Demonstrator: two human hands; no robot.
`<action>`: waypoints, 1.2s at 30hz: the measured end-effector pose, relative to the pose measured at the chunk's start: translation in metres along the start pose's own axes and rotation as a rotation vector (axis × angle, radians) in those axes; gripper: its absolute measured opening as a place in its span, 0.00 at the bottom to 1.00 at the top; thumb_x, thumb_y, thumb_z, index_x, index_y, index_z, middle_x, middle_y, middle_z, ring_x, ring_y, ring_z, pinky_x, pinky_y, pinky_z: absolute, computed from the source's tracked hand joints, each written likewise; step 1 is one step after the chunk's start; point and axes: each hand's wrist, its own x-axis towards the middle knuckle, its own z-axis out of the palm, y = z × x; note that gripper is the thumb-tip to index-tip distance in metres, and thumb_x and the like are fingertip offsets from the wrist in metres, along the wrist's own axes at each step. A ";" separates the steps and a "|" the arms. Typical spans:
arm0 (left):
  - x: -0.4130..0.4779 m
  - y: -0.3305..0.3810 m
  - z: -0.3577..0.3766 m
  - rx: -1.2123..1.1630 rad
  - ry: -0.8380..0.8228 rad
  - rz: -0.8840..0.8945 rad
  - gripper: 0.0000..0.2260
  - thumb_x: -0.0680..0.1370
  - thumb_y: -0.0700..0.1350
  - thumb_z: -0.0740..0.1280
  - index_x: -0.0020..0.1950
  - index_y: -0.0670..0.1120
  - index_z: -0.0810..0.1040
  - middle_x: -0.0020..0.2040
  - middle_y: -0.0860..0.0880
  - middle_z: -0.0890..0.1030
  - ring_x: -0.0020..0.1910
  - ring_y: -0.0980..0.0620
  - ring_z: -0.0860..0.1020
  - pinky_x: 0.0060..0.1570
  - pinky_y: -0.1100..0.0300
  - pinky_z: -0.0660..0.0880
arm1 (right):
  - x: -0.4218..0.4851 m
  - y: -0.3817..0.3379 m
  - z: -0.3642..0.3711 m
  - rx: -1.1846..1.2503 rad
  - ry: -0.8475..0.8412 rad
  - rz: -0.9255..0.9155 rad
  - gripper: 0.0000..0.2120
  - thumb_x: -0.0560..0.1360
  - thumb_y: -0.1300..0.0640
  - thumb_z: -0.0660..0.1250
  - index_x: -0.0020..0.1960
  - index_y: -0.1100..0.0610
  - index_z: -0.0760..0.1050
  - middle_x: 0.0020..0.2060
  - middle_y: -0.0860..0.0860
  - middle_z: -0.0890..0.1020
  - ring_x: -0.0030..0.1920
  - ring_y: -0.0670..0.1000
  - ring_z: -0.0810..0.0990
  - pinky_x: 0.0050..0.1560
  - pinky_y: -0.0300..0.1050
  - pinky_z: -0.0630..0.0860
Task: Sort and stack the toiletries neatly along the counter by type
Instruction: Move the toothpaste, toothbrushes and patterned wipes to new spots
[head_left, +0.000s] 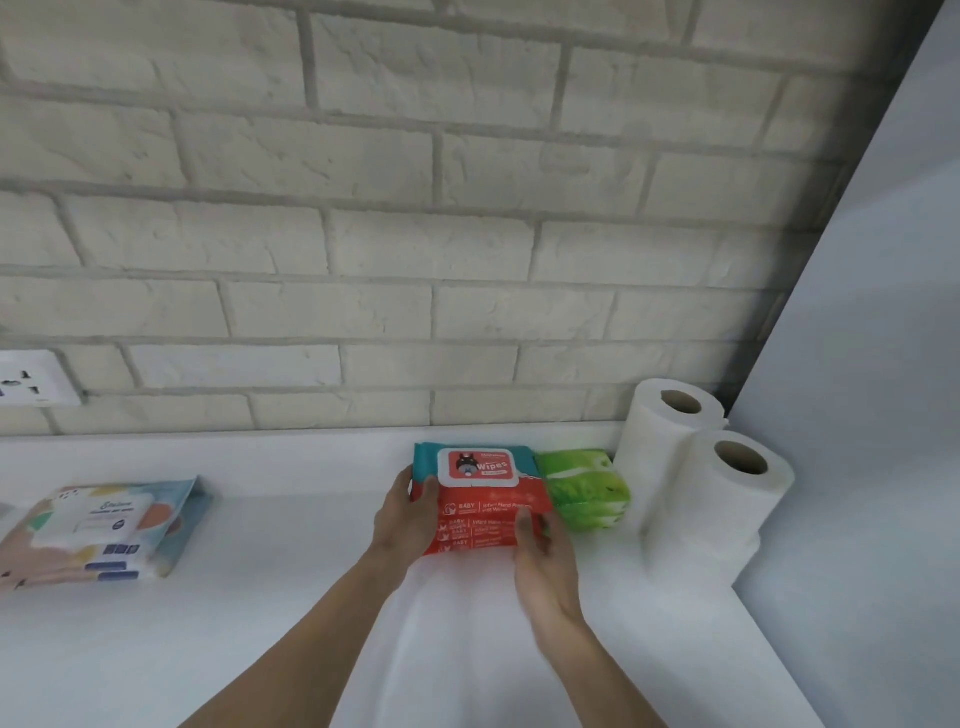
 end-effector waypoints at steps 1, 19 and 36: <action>0.000 -0.001 -0.002 0.003 0.017 0.008 0.20 0.82 0.56 0.55 0.73 0.53 0.64 0.55 0.48 0.81 0.50 0.49 0.81 0.53 0.50 0.79 | -0.001 -0.001 0.001 -0.005 -0.014 -0.008 0.08 0.77 0.39 0.60 0.55 0.37 0.72 0.48 0.38 0.82 0.51 0.42 0.81 0.58 0.49 0.77; 0.005 -0.017 -0.077 -0.017 0.147 0.014 0.19 0.82 0.56 0.53 0.71 0.52 0.67 0.53 0.48 0.81 0.46 0.52 0.82 0.48 0.54 0.80 | -0.020 -0.024 0.060 -0.249 -0.244 -0.132 0.17 0.78 0.38 0.56 0.64 0.40 0.64 0.49 0.39 0.78 0.50 0.46 0.79 0.51 0.39 0.73; 0.013 -0.023 -0.129 0.004 0.165 0.003 0.21 0.82 0.56 0.53 0.73 0.50 0.64 0.51 0.50 0.79 0.44 0.53 0.81 0.49 0.54 0.79 | -0.045 -0.042 0.102 -0.298 -0.320 -0.146 0.23 0.78 0.38 0.55 0.70 0.44 0.63 0.55 0.42 0.77 0.53 0.43 0.77 0.51 0.34 0.69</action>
